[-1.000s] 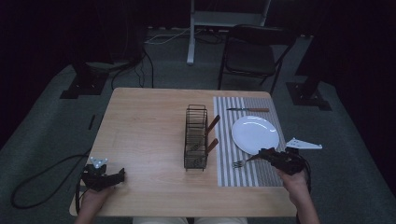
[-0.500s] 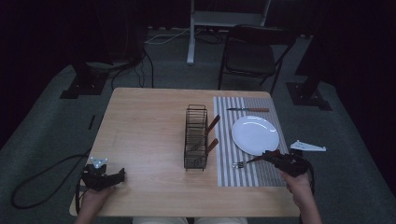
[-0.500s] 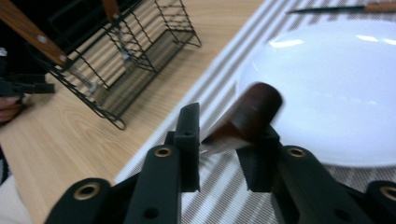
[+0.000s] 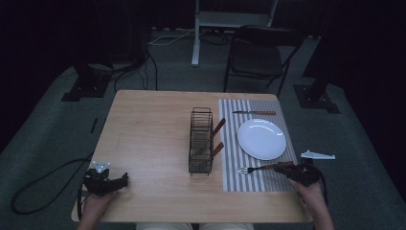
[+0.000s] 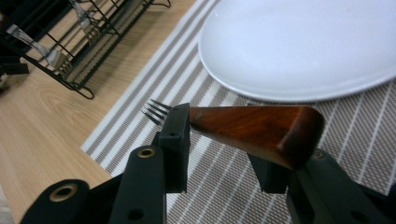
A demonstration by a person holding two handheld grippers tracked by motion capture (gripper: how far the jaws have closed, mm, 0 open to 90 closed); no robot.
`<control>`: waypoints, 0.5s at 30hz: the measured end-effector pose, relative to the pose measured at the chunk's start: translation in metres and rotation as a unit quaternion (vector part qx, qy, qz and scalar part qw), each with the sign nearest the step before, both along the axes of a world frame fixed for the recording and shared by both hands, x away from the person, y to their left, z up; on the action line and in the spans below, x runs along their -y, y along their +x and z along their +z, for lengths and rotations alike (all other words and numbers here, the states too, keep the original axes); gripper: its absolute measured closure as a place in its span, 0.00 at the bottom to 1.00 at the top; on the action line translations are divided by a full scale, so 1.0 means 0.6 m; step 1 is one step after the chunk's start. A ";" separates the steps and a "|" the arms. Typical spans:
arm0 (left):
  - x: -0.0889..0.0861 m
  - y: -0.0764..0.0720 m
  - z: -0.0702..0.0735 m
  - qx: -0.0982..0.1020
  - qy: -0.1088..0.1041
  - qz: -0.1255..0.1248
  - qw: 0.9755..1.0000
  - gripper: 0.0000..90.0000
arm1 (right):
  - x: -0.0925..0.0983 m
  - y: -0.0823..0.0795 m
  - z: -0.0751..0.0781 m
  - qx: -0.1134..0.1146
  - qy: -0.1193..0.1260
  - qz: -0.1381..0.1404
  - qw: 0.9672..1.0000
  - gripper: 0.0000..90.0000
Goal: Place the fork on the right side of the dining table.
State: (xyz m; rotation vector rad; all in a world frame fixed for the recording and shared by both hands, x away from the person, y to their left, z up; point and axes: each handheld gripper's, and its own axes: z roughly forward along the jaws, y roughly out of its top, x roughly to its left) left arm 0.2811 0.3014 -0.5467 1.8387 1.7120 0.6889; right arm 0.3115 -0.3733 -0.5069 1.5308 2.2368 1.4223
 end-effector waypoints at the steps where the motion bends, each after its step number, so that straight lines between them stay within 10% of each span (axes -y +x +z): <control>1: 0.000 0.000 0.000 0.000 0.000 0.000 1.000 0.00 | 0.002 0.001 -0.003 -0.003 -0.001 0.000 1.000 0.67; 15: 0.000 0.000 0.000 0.000 0.000 0.000 1.000 0.00 | 0.025 0.005 -0.045 -0.038 -0.002 0.000 0.999 0.58</control>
